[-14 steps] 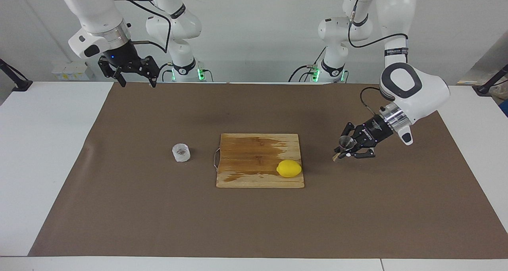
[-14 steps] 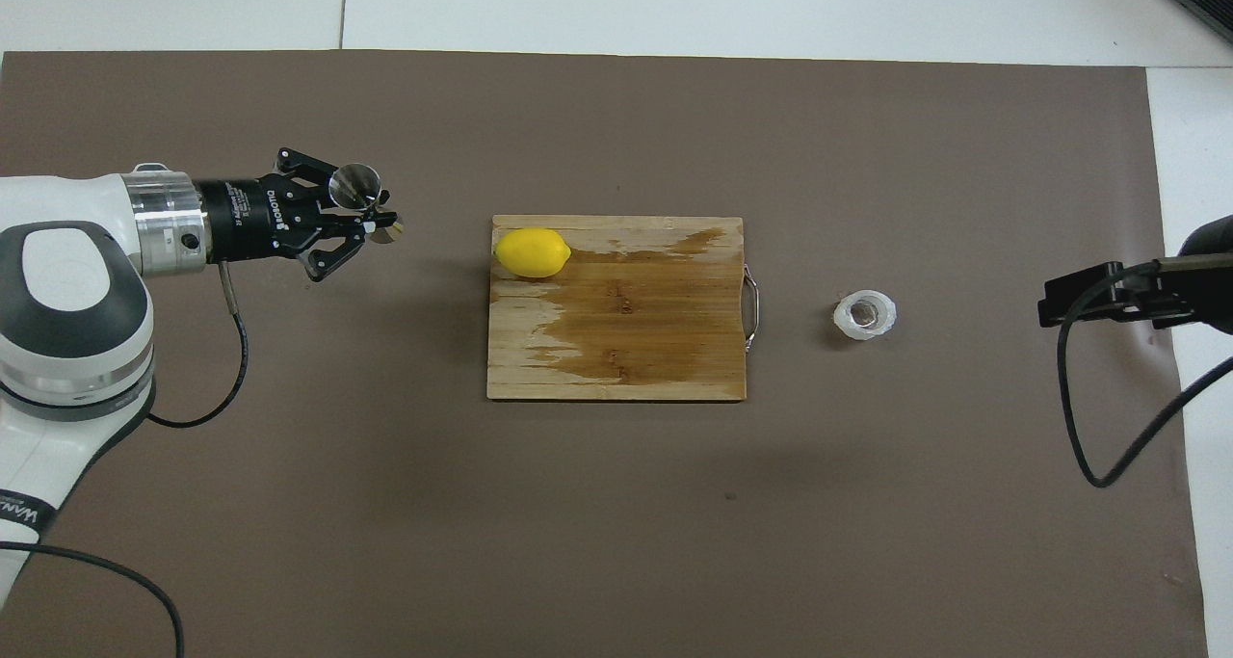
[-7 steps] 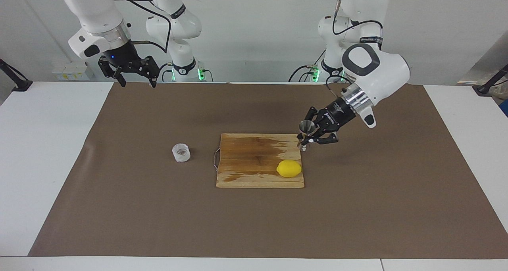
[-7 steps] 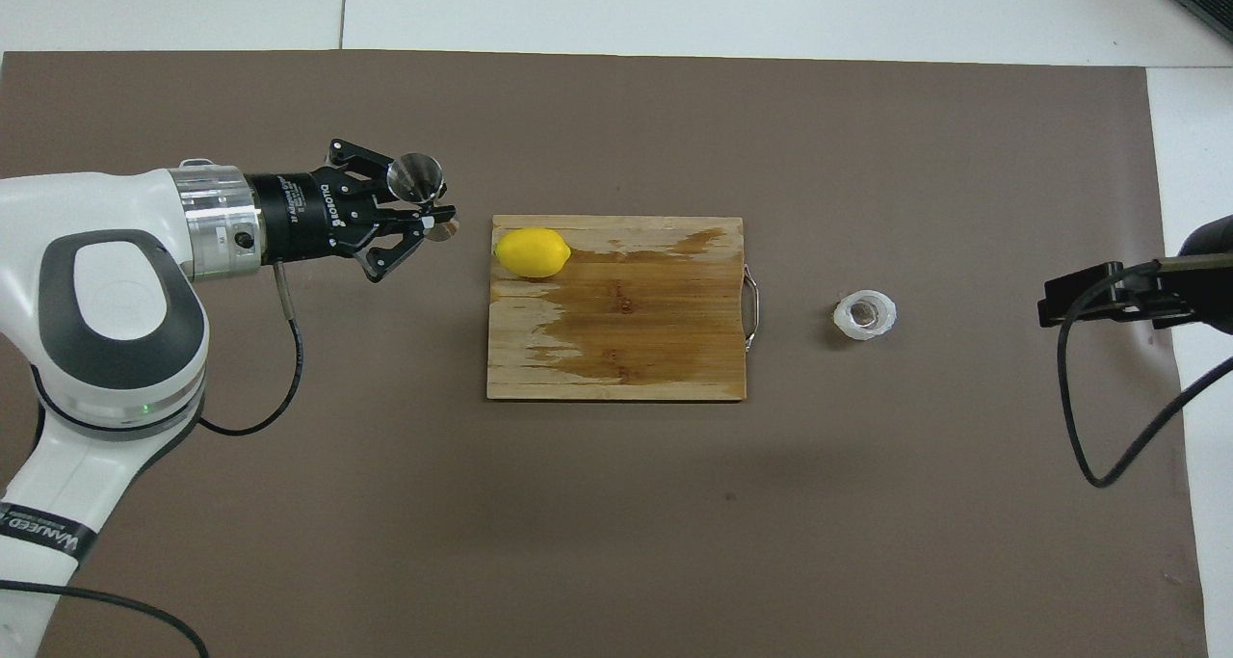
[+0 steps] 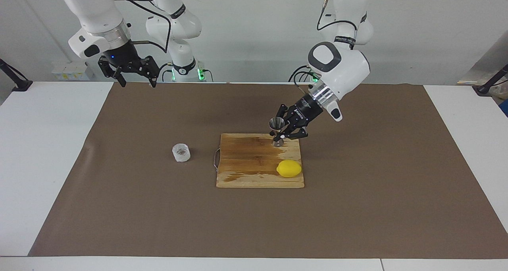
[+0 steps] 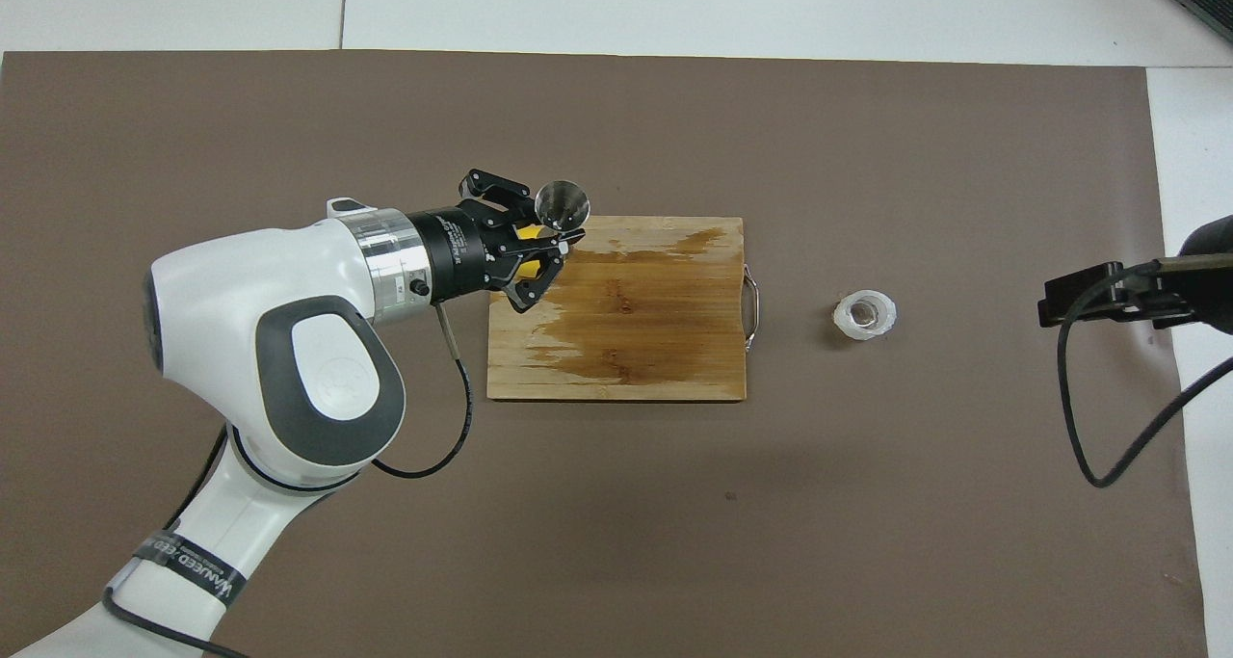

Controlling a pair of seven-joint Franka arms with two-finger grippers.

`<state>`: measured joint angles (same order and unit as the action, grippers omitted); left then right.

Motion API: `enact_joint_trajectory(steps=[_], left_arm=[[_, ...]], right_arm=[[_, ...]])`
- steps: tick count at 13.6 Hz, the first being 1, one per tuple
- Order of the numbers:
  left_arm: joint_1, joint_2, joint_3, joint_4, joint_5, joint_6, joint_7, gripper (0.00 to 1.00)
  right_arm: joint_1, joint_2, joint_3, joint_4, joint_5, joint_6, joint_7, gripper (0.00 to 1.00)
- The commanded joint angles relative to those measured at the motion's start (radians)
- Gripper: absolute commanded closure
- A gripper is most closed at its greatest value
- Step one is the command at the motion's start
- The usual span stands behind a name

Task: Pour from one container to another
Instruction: 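Carry the metal cup with the left gripper over the wooden board, then lower the metal cup onto the board and open the left gripper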

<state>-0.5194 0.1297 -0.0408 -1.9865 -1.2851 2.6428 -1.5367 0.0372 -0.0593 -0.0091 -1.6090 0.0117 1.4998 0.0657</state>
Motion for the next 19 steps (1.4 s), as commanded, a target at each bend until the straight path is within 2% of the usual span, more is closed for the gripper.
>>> enact_joint_trajectory(steps=[1, 4, 6, 13, 19], left_arm=[[-0.091, 0.060, 0.013, 0.000, -0.138, 0.136, 0.090, 1.00], [-0.162, 0.131, 0.015, 0.011, -0.346, 0.212, 0.209, 1.00], [-0.166, 0.155, 0.015, 0.020, -0.416, 0.218, 0.282, 1.00], [-0.134, 0.192, 0.013, 0.029, -0.458, 0.194, 0.400, 1.00], [-0.059, 0.240, 0.009, 0.069, -0.459, 0.054, 0.513, 1.00]], right_arm=[[-0.013, -0.005, 0.008, 0.001, 0.019, -0.003, 0.019, 0.00], [-0.013, -0.005, 0.008, 0.001, 0.019, -0.003, 0.019, 0.00], [-0.013, -0.005, 0.008, 0.001, 0.019, -0.003, 0.019, 0.00], [-0.013, -0.005, 0.008, 0.001, 0.019, -0.003, 0.019, 0.00], [-0.013, -0.005, 0.008, 0.001, 0.019, -0.003, 0.019, 0.00]])
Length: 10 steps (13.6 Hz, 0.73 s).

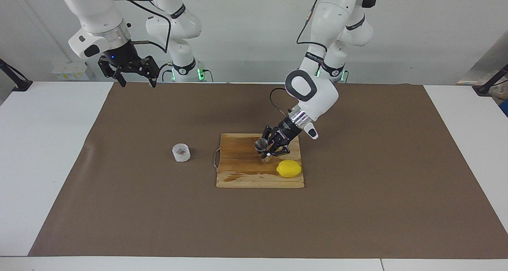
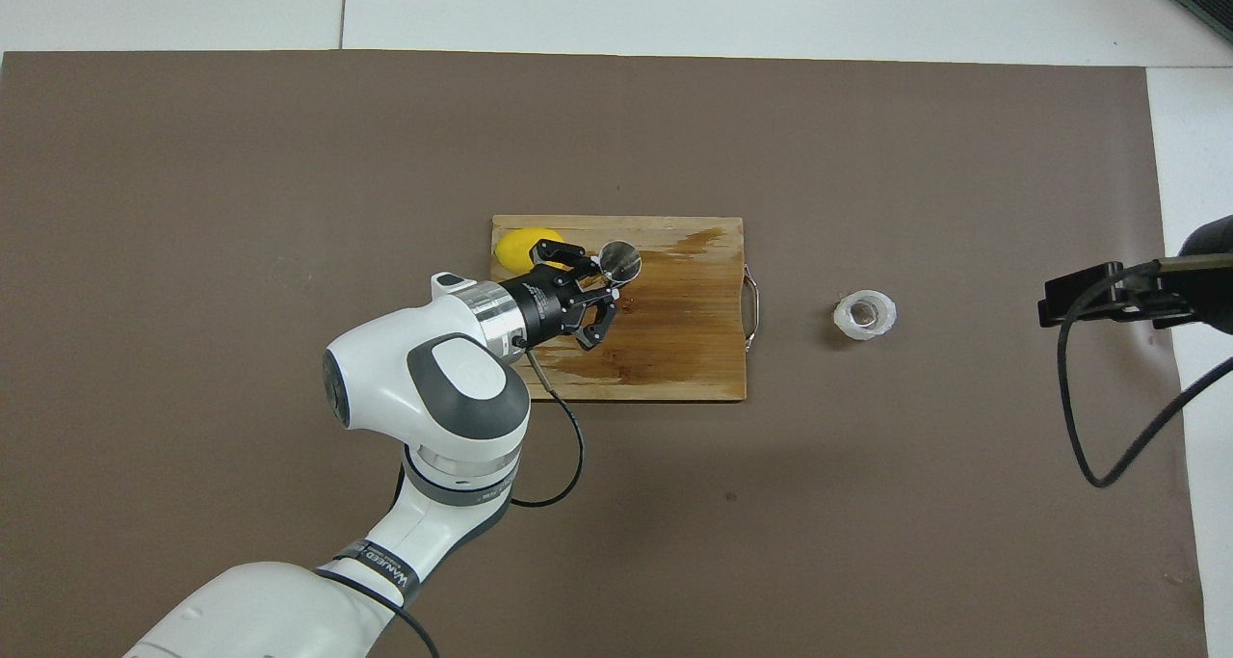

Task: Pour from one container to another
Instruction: 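Lower the metal cup onto the board and open the left gripper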

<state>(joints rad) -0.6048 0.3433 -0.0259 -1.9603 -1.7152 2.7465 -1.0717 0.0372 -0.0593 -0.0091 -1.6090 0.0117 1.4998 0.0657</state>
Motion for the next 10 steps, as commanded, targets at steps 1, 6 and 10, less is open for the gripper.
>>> enact_joint_trajectory(steps=[1, 6, 10], left_arm=[[0.036, 0.031, -0.012, 0.047, -0.030, -0.054, 0.049, 1.00], [0.033, 0.037, -0.016, 0.034, -0.258, -0.096, 0.248, 1.00], [0.016, 0.034, -0.017, 0.006, -0.441, -0.100, 0.378, 1.00]], right_arm=[[-0.013, -0.005, 0.008, 0.001, 0.019, -0.003, 0.019, 0.00], [-0.013, -0.005, 0.008, 0.001, 0.019, -0.003, 0.019, 0.00], [-0.013, -0.005, 0.008, 0.001, 0.019, -0.003, 0.019, 0.00]])
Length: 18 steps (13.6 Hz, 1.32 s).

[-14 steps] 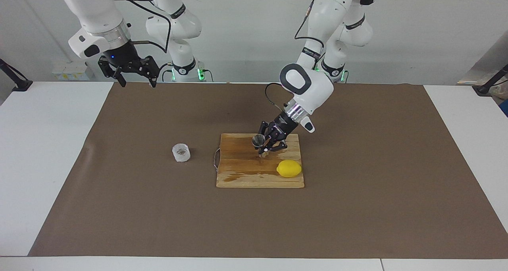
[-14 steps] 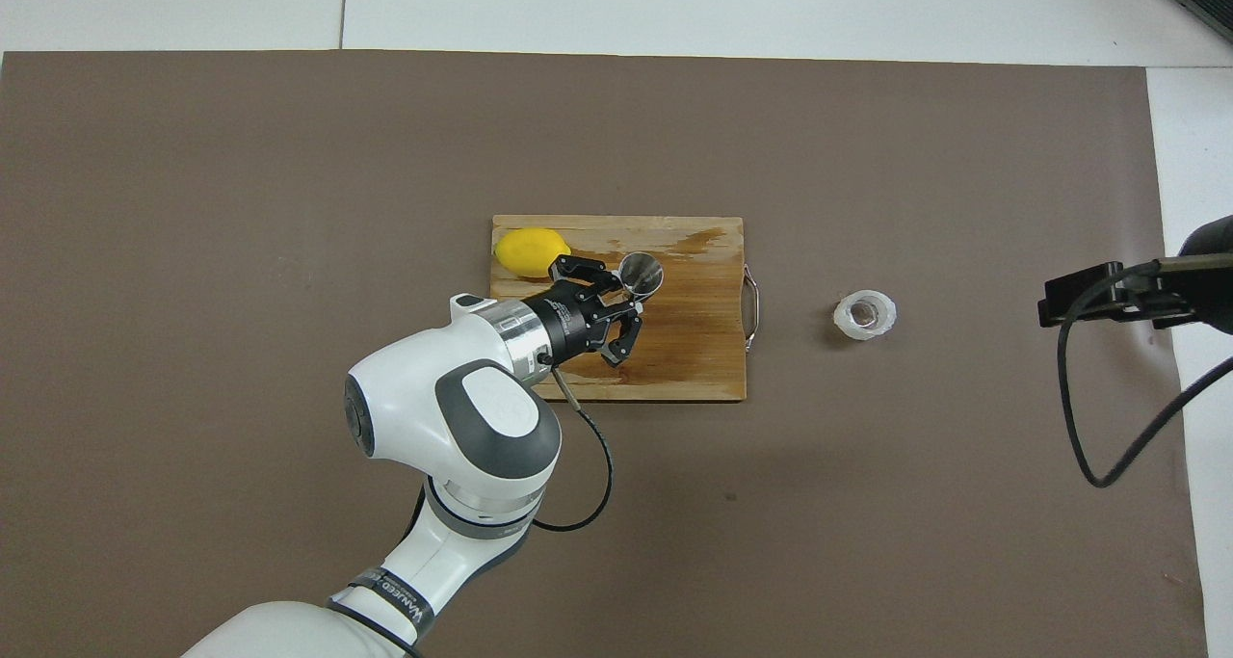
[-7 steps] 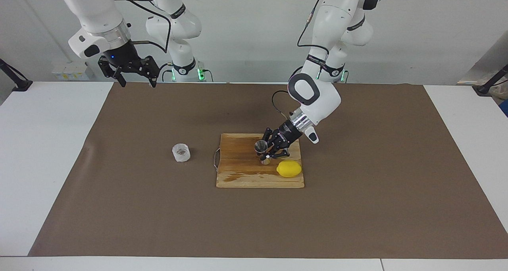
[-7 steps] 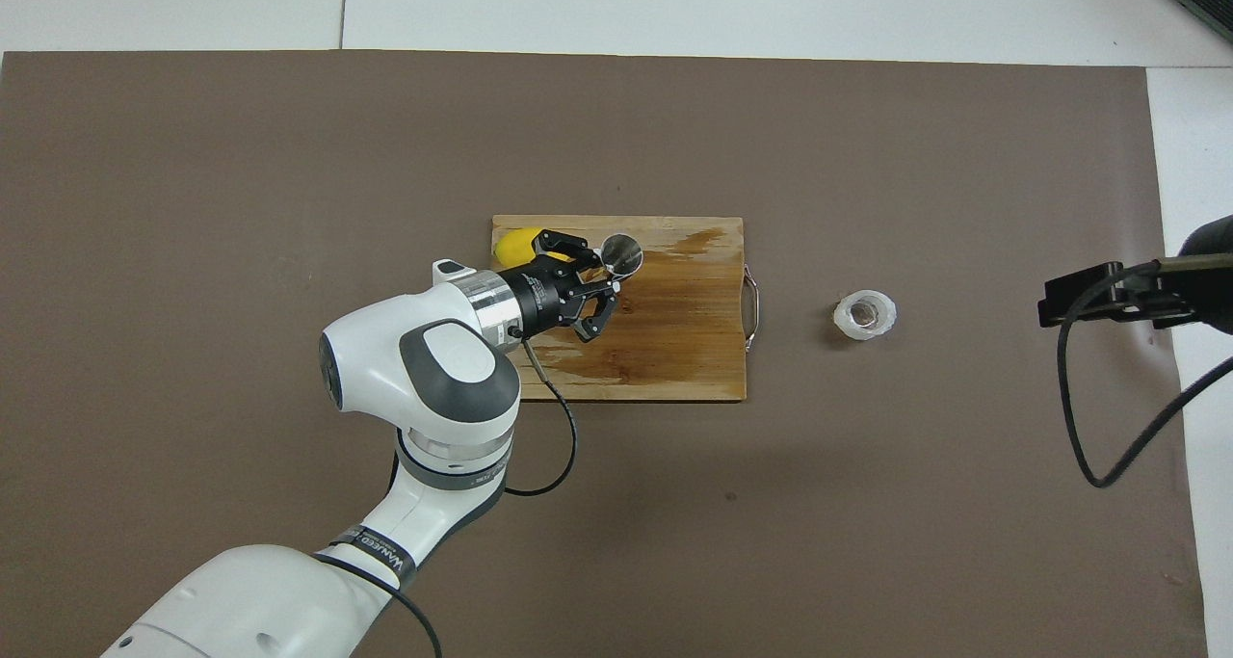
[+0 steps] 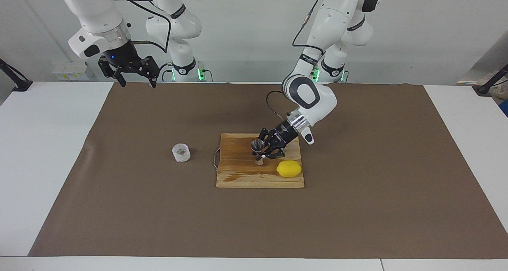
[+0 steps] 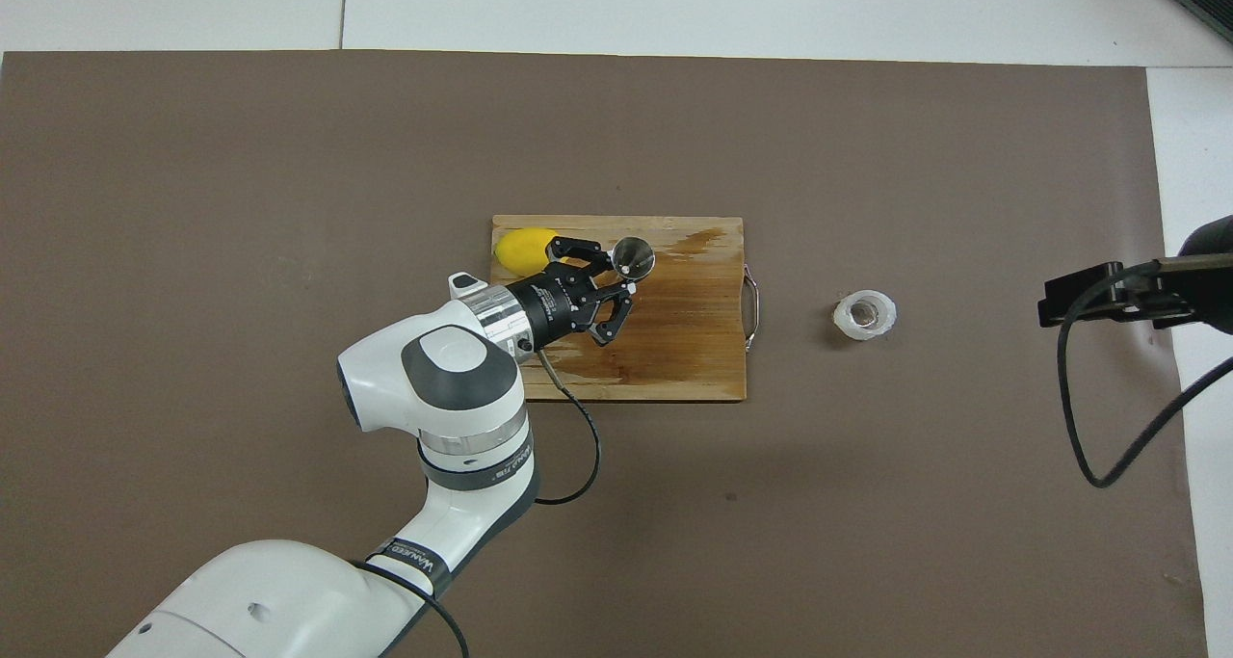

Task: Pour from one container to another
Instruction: 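Lower the metal cup onto the board and open the left gripper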

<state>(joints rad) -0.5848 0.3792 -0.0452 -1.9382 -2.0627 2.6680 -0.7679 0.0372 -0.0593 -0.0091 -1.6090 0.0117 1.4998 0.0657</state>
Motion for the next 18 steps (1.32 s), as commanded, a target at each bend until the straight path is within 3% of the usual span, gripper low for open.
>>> enact_joint_trajectory(steps=[1, 7, 14, 16, 17, 18], left_arm=[[-0.009, -0.005, 0.002, -0.033, -0.144, -0.025, 0.108, 1.00], [-0.039, -0.009, 0.004, -0.076, -0.270, -0.062, 0.171, 1.00], [-0.041, -0.011, 0.004, -0.079, -0.274, -0.059, 0.211, 1.00], [-0.041, -0.011, 0.005, -0.082, -0.274, -0.057, 0.219, 0.94], [-0.041, -0.011, 0.004, -0.082, -0.272, -0.054, 0.220, 0.71], [-0.041, -0.010, 0.004, -0.082, -0.271, -0.050, 0.220, 0.21]], right_arm=[[-0.013, -0.005, 0.008, 0.001, 0.019, -0.003, 0.019, 0.00], [-0.013, -0.005, 0.008, 0.001, 0.019, -0.003, 0.019, 0.00], [-0.013, -0.005, 0.008, 0.001, 0.019, -0.003, 0.019, 0.00], [-0.013, -0.005, 0.008, 0.001, 0.019, -0.003, 0.019, 0.00], [-0.013, -0.005, 0.008, 0.001, 0.019, -0.003, 0.019, 0.00], [-0.013, -0.005, 0.008, 0.001, 0.019, -0.003, 0.019, 0.00]])
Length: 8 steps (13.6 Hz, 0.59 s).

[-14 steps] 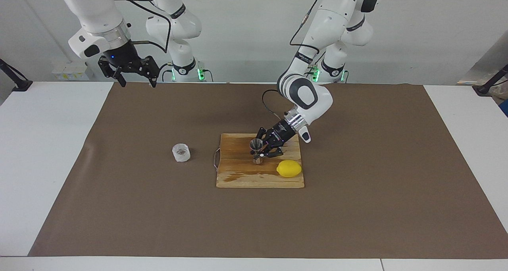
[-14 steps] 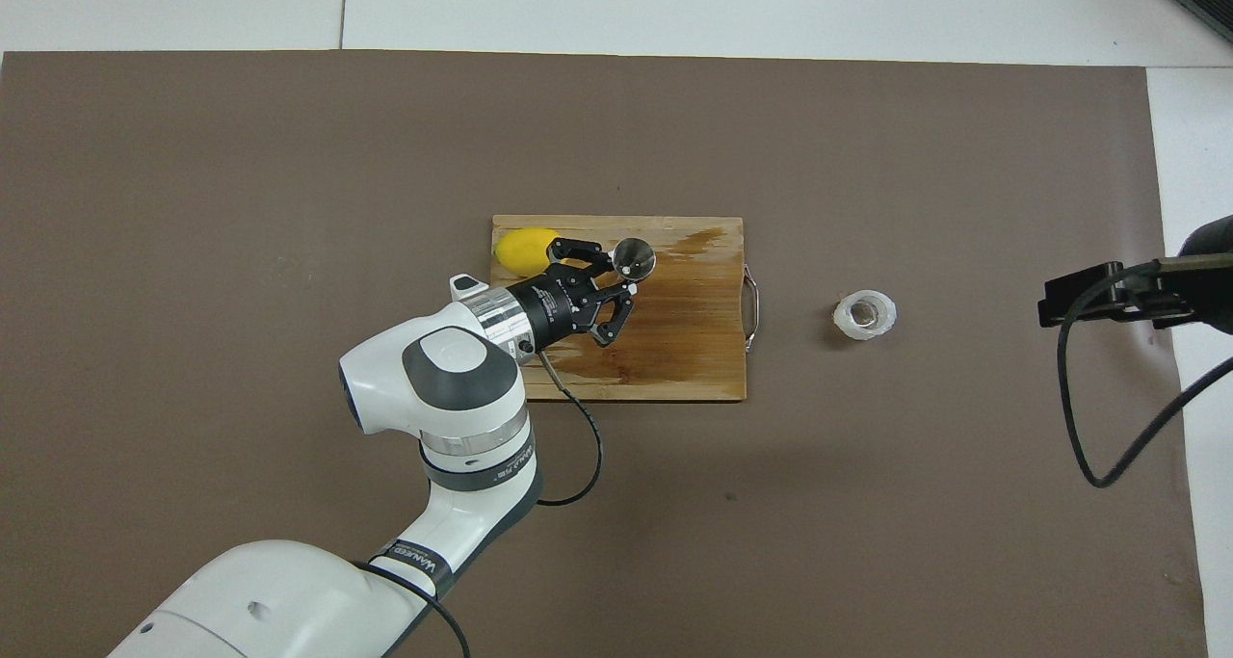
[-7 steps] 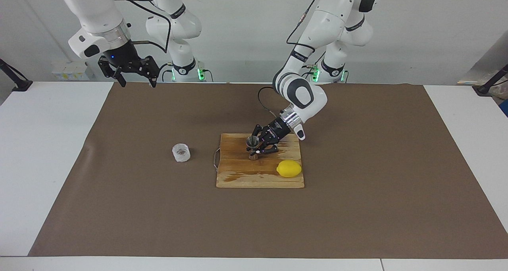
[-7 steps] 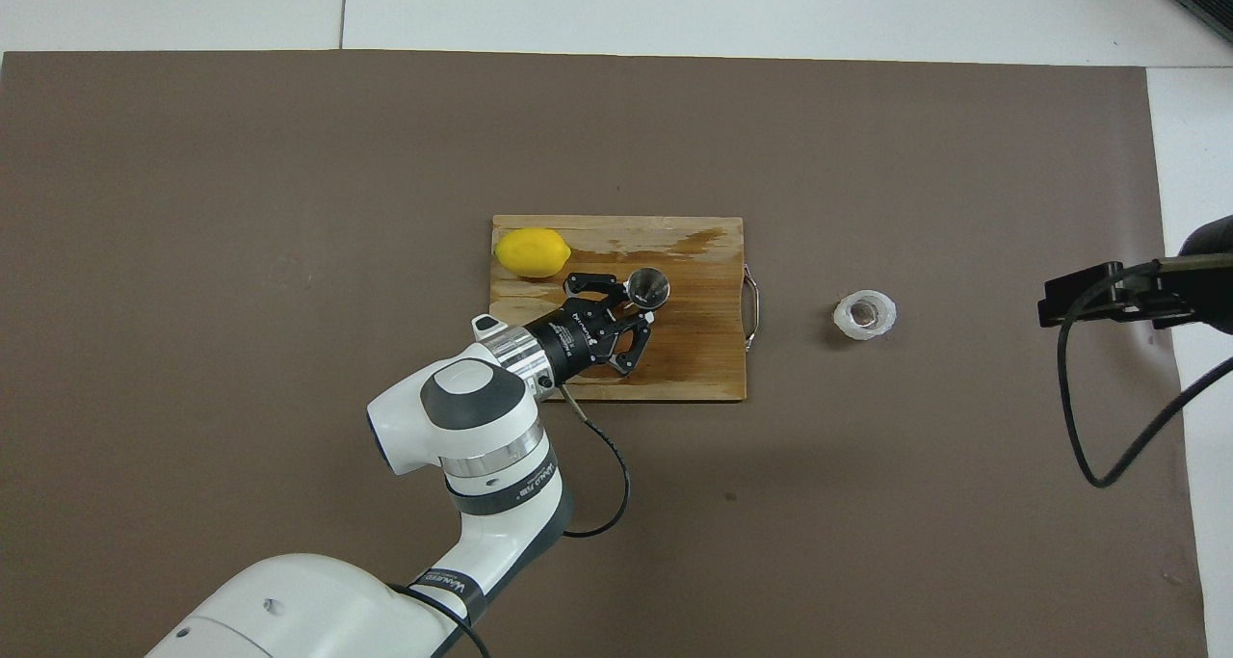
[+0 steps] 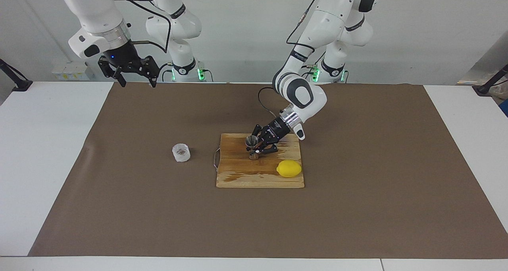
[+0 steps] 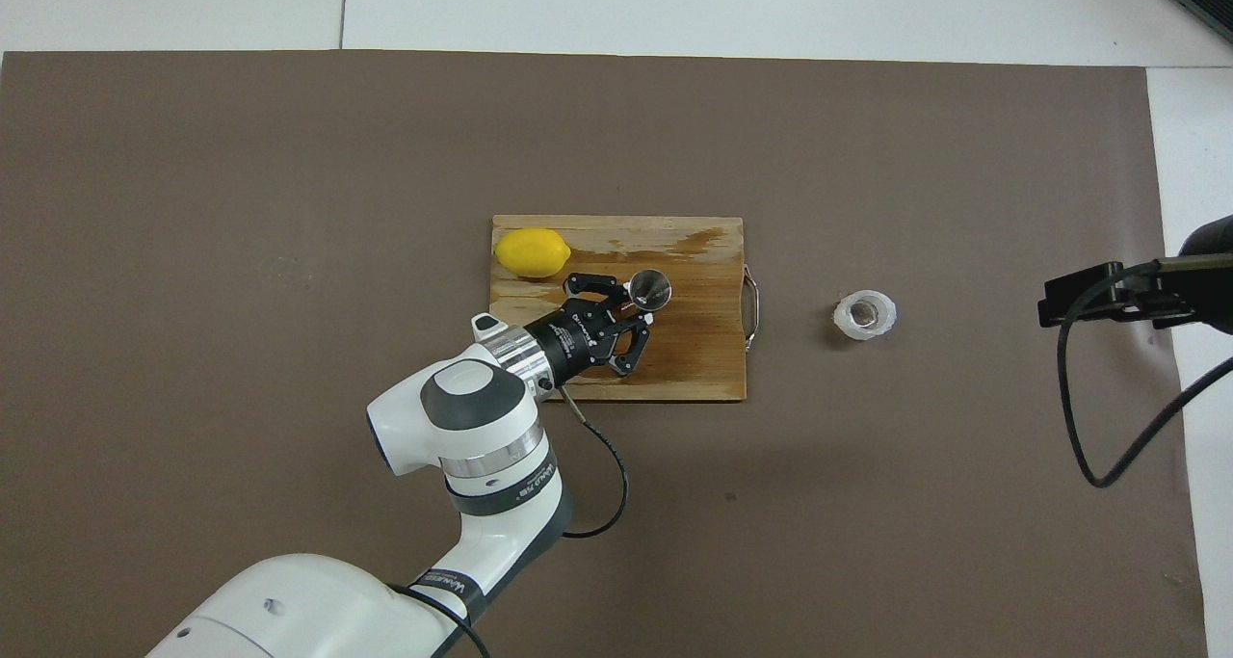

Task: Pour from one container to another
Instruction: 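Lower the metal cup onto the board and open the left gripper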

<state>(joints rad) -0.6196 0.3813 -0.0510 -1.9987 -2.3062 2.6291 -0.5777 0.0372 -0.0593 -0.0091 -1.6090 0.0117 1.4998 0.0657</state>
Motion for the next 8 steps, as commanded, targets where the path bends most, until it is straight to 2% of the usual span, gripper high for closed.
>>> enact_joint_trajectory(steps=[1, 6, 8], left_arm=[[-0.006, -0.012, 0.010, -0.022, -0.027, -0.008, 0.029, 0.00], [-0.003, -0.010, 0.014, -0.017, -0.016, 0.006, 0.035, 0.00], [0.006, -0.007, 0.013, -0.009, 0.039, 0.021, 0.042, 0.00]], right_arm=[[-0.013, -0.005, 0.008, 0.001, 0.019, -0.003, 0.019, 0.00], [-0.013, -0.005, 0.008, 0.001, 0.019, -0.003, 0.019, 0.00], [-0.013, -0.005, 0.008, 0.001, 0.019, -0.003, 0.019, 0.00]])
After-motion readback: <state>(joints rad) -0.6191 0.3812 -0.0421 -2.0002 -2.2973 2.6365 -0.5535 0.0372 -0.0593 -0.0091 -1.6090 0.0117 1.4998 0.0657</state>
